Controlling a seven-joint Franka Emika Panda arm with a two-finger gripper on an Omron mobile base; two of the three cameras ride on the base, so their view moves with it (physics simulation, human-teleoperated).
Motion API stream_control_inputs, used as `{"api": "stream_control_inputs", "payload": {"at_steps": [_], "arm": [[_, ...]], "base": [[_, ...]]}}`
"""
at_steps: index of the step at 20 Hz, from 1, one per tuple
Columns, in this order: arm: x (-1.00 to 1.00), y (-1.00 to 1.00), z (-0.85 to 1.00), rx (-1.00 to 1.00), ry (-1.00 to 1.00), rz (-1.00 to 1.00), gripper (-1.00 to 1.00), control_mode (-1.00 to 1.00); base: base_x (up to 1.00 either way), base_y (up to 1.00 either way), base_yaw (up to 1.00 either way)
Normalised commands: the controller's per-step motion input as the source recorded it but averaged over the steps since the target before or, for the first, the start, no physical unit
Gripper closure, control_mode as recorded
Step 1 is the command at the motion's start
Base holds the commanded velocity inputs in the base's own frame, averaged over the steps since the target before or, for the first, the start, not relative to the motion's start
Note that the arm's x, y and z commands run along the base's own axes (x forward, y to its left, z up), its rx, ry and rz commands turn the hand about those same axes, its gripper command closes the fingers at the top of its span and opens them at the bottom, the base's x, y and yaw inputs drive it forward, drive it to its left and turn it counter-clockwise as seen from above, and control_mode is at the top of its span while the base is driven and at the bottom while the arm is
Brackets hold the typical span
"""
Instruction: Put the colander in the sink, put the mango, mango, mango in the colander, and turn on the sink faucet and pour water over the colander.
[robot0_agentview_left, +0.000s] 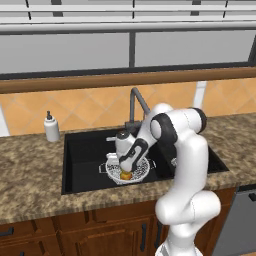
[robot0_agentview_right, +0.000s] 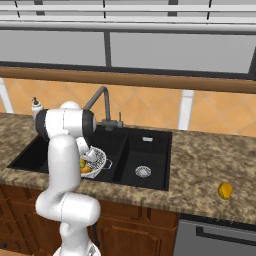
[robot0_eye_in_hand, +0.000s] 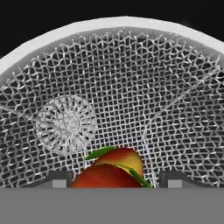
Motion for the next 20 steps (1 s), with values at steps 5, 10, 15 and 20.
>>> {"api": "stream_control_inputs", "payload": {"at_steps": [5, 10, 15, 20], "arm": [[0.29, 0.09, -0.35, 0.00, 0.00, -0.09, 1.00, -1.00], [0.30, 0.09, -0.29, 0.00, 0.00, -0.10, 1.00, -1.00], [-0.30, -0.09, -0.10, 0.00, 0.00, -0.16, -1.00, -1.00], [-0.43, -0.25, 0.11, 0.00, 0.00, -0.18, -1.00, -1.00]], "base": [[0.00, 0.00, 0.00], [0.00, 0.00, 0.00], [0.00, 0.00, 0.00], [0.00, 0.00, 0.00]]}}
